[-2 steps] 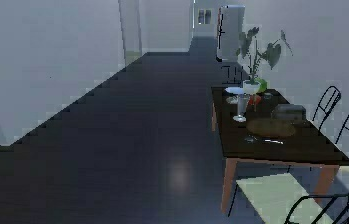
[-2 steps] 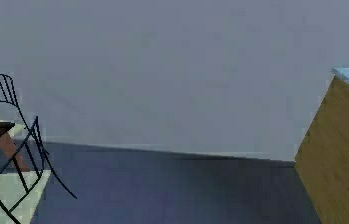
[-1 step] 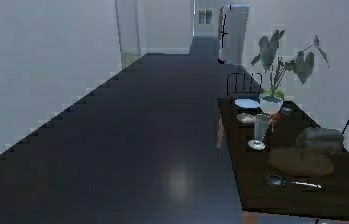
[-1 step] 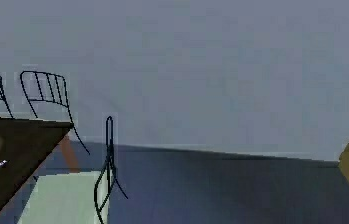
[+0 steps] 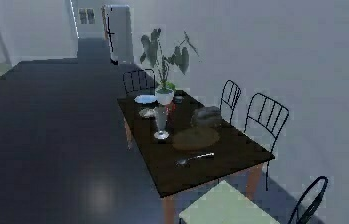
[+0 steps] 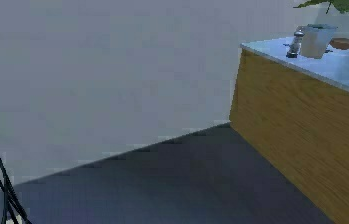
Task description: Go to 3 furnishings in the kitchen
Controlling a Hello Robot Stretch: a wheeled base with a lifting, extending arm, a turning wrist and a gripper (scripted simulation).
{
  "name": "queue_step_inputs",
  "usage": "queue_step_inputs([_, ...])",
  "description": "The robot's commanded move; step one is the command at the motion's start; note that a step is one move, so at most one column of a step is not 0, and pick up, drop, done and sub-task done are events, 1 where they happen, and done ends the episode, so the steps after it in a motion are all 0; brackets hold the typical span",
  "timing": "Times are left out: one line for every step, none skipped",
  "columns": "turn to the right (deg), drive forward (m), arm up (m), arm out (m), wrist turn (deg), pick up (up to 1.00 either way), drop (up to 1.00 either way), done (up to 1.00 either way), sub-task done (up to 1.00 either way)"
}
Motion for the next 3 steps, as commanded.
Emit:
queue_step_inputs([0.0, 0.00, 0.00, 0.00, 0.0, 0.00, 0.00, 0.00, 1.00])
queue_step_inputs([45.0, 0.00, 0.00, 0.00, 0.0, 0.00, 0.00, 0.00, 0.00])
queue_step_inputs([45.0, 0.00, 0.00, 0.00, 0.0, 0.00, 0.00, 0.00, 0.00])
